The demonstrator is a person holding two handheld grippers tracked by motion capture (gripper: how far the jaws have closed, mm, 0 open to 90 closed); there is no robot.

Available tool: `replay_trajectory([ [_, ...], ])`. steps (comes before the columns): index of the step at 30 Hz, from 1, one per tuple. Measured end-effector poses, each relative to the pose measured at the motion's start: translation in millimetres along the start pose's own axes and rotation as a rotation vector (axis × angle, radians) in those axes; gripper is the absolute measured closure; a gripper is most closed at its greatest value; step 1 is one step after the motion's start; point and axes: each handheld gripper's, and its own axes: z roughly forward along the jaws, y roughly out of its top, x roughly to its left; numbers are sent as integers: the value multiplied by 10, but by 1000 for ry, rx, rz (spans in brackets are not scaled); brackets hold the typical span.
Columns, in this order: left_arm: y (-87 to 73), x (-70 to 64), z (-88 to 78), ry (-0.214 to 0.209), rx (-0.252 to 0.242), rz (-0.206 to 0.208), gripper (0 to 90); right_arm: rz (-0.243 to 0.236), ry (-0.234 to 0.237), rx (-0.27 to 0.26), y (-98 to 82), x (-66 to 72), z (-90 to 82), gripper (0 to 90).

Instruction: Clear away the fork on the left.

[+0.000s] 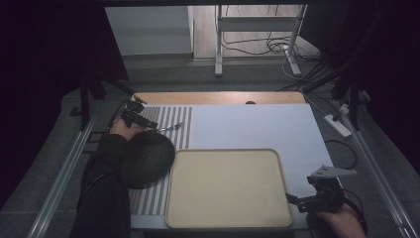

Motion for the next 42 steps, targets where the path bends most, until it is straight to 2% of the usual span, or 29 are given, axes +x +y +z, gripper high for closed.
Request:
replay_trajectory([
  [6, 49, -75, 154, -10, 61, 49, 57, -2, 2, -1, -1, 2, -1, 0],
  [9, 61, -96, 201, -6, 82, 69, 107, -2, 2, 0, 0, 2, 0, 0],
  [10, 70, -106, 221, 8, 88, 77, 107, -2, 2, 0, 0, 2, 0, 0],
  [11, 77, -117, 230, 18, 91, 103, 155, -2, 2, -1, -1, 2, 0, 0],
  [15, 92, -108, 213, 10, 96, 134, 208, -4, 2, -1, -1, 3, -1, 0],
  [16, 94, -103, 189, 5, 95, 153, 310, -4, 1, 0, -2, 4, -1, 0],
  [18, 83, -94, 170, -12, 92, 166, 402, -5, 1, -1, -2, 5, -2, 0],
  [22, 59, -59, 145, -15, 83, 174, 567, -5, 1, 0, -2, 6, -1, 0],
  [23, 46, -31, 129, -11, 84, 185, 631, -7, 1, 0, -3, 8, -3, 0],
  [25, 39, -22, 124, -16, 82, 197, 670, -8, 1, 0, -3, 8, -3, 0],
  [27, 30, -17, 113, -34, 86, 252, 700, -7, 1, 1, -2, 7, -1, 0],
  [28, 30, -17, 113, -34, 86, 252, 717, -7, 1, 1, -2, 7, -1, 0],
  [29, 20, -25, 103, -37, 94, 288, 751, -7, 1, 1, -2, 7, -1, 0],
  [30, 20, -25, 103, -37, 94, 288, 777, -7, 1, 1, -2, 7, -1, 0],
  [37, -13, -4, 99, -46, 74, 309, 781, -6, 1, 1, -2, 6, 0, 0],
  [40, -16, 2, 89, -35, 77, 322, 782, -5, 1, 2, -2, 5, 1, 0],
  [42, -26, 12, 67, -9, 71, 331, 782, -5, 1, 2, -1, 5, 1, 0],
])
